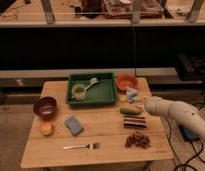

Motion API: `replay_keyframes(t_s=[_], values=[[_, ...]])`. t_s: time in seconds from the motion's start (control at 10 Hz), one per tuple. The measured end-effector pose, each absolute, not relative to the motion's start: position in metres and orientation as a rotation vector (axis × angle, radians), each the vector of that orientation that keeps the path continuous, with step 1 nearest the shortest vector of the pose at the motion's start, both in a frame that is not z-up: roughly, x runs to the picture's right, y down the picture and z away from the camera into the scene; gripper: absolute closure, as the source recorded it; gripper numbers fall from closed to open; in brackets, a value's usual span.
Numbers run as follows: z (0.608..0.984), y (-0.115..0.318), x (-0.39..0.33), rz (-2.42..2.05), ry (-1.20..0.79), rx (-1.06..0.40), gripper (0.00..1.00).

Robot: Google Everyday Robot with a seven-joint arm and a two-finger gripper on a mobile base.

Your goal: Wipe red bowl with towel

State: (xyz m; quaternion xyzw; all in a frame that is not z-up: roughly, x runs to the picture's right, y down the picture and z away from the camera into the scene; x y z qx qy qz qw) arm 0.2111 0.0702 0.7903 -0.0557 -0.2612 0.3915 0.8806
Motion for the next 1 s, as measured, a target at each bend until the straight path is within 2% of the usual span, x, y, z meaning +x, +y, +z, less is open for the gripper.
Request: replay_keyframes(t_s=[0.2, 0.5, 0.7, 1.0], values=[[0.796, 0.071, 0.214, 0.822, -0.512, -0.129, 1.0], [0.844, 0.064, 0.239, 0.831, -0.439, -0.165, 1.0], [0.893, 0.037, 0.253, 0.812, -0.413, -0.175, 1.0], [0.944, -0.015, 0.269, 0.768, -0.392, -0.148, 1.0]])
